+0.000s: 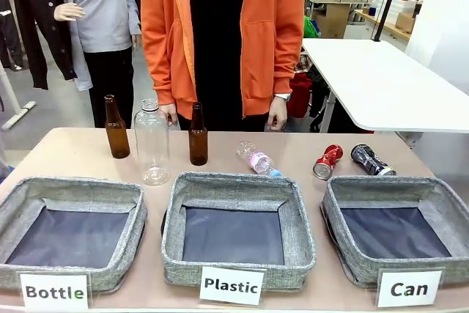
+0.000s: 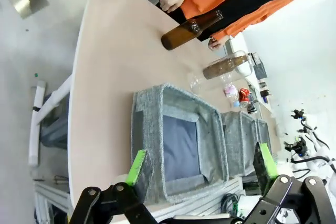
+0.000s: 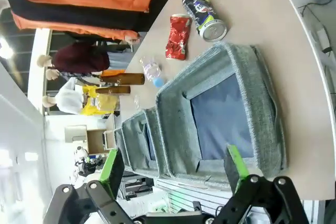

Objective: Sort the can waste into the basket.
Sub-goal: Pick up the can waste from the table and place it in the right Fabric basket.

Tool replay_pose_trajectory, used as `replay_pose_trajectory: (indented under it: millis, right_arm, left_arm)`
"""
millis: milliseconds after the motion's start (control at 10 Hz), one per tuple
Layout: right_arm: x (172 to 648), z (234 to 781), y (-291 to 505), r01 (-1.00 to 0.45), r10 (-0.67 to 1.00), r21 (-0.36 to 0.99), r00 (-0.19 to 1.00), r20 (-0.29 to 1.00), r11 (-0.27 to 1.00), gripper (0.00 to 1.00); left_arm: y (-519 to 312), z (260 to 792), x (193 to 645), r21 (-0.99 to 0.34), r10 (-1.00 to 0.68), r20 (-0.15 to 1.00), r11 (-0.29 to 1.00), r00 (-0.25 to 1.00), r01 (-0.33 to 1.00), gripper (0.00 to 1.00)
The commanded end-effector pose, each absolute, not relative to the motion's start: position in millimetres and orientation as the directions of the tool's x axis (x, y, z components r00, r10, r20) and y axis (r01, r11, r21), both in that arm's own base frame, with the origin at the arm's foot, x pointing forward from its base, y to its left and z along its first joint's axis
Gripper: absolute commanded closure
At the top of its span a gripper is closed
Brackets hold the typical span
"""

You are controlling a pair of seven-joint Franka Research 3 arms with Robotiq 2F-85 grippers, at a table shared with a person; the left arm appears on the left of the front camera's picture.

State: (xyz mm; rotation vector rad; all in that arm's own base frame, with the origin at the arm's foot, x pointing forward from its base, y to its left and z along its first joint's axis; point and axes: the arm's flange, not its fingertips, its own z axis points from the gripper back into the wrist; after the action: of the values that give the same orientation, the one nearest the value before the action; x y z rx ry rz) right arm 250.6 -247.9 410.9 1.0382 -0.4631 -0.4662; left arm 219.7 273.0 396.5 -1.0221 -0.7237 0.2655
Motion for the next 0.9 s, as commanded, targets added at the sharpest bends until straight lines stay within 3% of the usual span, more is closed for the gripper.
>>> replay_pose_trajectory:
  millis: [0, 400, 600, 800]
  right_arm:
    - [246.5, 414.5, -249.9, 0.108, -0.563, 0.894, 0.808, 0.176, 0.435, 0.0]
    - [245.2, 413.9, -248.5, 0.144, -0.567, 0.889, 0.811, 0.146, 0.434, 0.0]
    - [279.0, 453.8, -202.6, 0.236, -0.501, 0.685, 0.838, 0.216, 0.69, 0.0]
    - [349.4, 487.9, -146.0, 0.198, -0.33, 0.46, 0.917, 0.225, 0.865, 0.0]
  left_arm:
    - [273.0, 400.2, 219.7, -0.839, 0.512, 0.446, 0.524, 0.734, 0.144, 0.0]
    - [273.0, 400.2, 219.7, -0.839, 0.512, 0.446, 0.524, 0.734, 0.144, 0.0]
    - [273.0, 400.2, 219.7, -0.839, 0.512, 0.446, 0.524, 0.734, 0.144, 0.0]
    - [273.0, 400.2, 219.7, -0.839, 0.512, 0.446, 0.524, 0.734, 0.144, 0.0]
